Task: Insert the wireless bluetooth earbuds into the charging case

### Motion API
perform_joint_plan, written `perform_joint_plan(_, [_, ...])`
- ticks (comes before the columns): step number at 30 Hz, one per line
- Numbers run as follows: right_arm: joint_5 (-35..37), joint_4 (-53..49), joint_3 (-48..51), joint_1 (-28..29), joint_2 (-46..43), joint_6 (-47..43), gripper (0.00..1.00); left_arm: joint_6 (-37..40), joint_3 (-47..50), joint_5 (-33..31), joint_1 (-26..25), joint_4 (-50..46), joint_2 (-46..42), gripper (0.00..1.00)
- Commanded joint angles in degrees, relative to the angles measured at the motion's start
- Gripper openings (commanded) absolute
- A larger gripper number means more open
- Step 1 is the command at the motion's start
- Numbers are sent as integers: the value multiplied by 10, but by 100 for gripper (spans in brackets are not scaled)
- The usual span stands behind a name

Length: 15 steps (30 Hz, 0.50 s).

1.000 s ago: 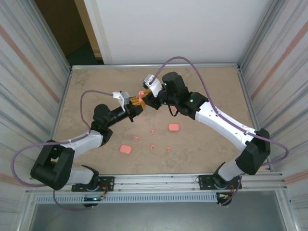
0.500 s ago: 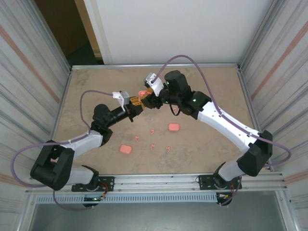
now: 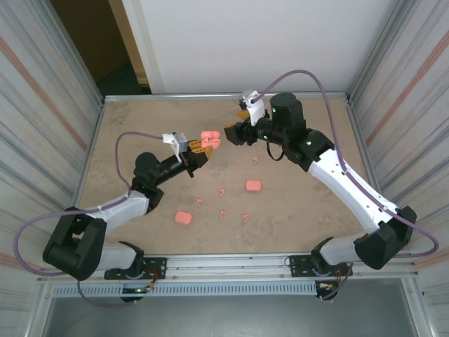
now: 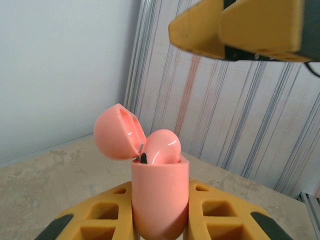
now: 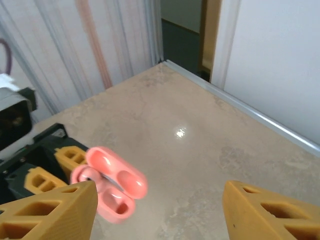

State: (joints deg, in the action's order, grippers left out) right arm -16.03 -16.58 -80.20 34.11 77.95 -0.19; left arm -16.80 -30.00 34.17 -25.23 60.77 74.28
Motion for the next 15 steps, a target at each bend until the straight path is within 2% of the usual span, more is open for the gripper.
perform_joint_plan(1, [-21, -11, 11, -35, -10, 72, 66, -9, -15, -14, -4, 44, -26, 0])
perform_joint_plan(6, [-44, -58, 13, -100, 8, 144, 65, -13, -16, -20, -3, 48, -44, 0])
perform_joint_plan(15, [-89, -132, 16, -170, 79, 186, 60, -19, -21, -24, -3, 49, -77, 0])
